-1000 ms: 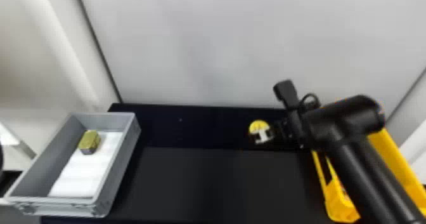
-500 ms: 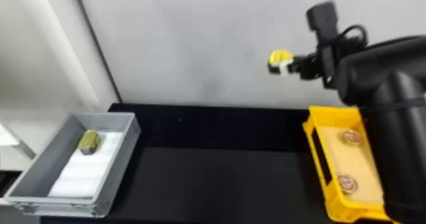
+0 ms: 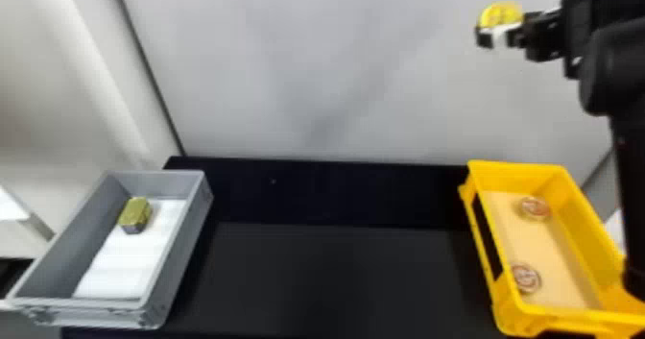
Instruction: Pick up the round yellow can and place it in the yellow rectangular box
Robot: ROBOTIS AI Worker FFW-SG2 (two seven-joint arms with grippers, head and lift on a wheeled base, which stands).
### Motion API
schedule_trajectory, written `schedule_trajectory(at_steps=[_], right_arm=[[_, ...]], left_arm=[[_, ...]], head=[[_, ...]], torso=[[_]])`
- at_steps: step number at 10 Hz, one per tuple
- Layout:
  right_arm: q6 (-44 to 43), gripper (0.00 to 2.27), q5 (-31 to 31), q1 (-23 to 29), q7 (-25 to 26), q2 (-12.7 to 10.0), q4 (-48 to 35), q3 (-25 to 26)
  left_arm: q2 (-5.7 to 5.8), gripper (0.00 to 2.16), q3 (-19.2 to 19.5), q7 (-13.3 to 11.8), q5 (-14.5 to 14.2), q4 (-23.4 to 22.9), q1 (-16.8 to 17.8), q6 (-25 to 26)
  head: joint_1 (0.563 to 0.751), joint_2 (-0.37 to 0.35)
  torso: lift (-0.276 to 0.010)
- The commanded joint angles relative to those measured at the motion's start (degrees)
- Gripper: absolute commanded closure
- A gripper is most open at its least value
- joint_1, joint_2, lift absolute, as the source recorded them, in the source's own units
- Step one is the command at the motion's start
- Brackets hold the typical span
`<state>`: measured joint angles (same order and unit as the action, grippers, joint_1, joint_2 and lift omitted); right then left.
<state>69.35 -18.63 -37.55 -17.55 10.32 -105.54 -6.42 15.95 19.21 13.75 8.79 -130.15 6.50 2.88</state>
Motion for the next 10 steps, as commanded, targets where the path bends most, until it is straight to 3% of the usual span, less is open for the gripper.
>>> schedule_trajectory(at_steps=[1, 5, 7, 9, 10], right_arm=[[-0.06, 0.77, -1.42, -0.16, 1.01, 2.51, 0.68, 3.6], [-3.76, 0.77, 2.27, 0.37, 3.21, 4.97, 9.83, 12.22], [-10.35, 0.77, 14.05, 0.63, 7.7, 7.87, 19.76, 15.03], [-15.1, 0.77, 32.87, 0.72, 17.9, 13.24, 29.16, 10.9], [-16.95, 0.77, 37.61, 0.72, 20.01, 14.47, 32.68, 9.06]], left_arm=[[0.22, 0.18, 0.05, -0.12, 0.08, -0.28, 0.09, 0.46], [0.66, 0.18, -0.04, -0.38, 0.08, -0.54, 0.62, 0.9], [0.66, 0.18, -0.04, -0.38, 0.08, -0.54, 0.62, 0.9], [0.66, 0.18, -0.13, -0.38, 0.08, -0.54, 0.8, 0.9], [0.66, 0.18, -0.22, -0.47, 0.08, -0.54, 0.89, 0.9]], head=[[0.694, 0.054], [0.694, 0.054], [0.694, 0.054], [0.694, 0.054], [0.694, 0.054]], torso=[[-0.003], [-0.003], [-0.003], [-0.003], [-0.003]])
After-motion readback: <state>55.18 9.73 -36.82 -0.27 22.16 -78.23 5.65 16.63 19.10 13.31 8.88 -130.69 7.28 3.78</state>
